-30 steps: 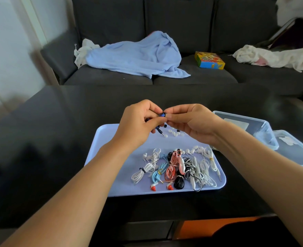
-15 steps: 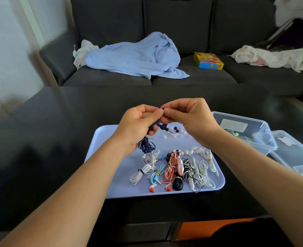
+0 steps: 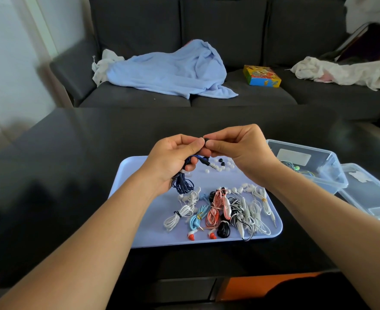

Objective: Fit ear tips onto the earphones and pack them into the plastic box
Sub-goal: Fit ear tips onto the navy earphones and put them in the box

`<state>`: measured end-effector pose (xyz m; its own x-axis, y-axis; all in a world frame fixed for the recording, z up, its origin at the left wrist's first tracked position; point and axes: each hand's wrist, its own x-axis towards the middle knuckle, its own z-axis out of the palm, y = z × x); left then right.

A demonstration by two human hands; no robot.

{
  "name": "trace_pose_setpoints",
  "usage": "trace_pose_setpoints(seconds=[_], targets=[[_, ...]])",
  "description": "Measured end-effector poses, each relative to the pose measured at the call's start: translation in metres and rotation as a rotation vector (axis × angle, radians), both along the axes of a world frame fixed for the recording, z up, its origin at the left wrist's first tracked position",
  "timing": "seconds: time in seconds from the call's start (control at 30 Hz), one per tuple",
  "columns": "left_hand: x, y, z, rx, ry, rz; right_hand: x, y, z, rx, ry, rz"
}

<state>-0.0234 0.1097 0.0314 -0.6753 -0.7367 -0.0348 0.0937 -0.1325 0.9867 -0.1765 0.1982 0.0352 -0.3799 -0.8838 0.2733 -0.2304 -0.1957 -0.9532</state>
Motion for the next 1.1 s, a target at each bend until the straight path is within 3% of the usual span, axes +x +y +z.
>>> trace_pose_setpoints(seconds=[0.17,0.33,0.43,0.53,1.1], targets=[[0.004,-0.003,-0.001,-0.040,-0.029,-0.004,-0.002,0.002,0.000,0.053,-0.035,0.111],[0.007,0.000,0.004,0.092,-0.004,-0.182,-0.004,0.004,0.002,0.169,-0.225,0.394],[0.008,0.000,0.004,0.132,0.041,-0.237,0.000,0.002,0.003,0.210,-0.339,0.459],[0.008,0.000,0.005,0.134,0.052,-0.244,0.001,0.002,0.003,0.210,-0.418,0.457],[0.007,0.002,0.006,0.104,0.063,-0.230,0.008,-0.002,0.005,0.186,-0.416,0.369]])
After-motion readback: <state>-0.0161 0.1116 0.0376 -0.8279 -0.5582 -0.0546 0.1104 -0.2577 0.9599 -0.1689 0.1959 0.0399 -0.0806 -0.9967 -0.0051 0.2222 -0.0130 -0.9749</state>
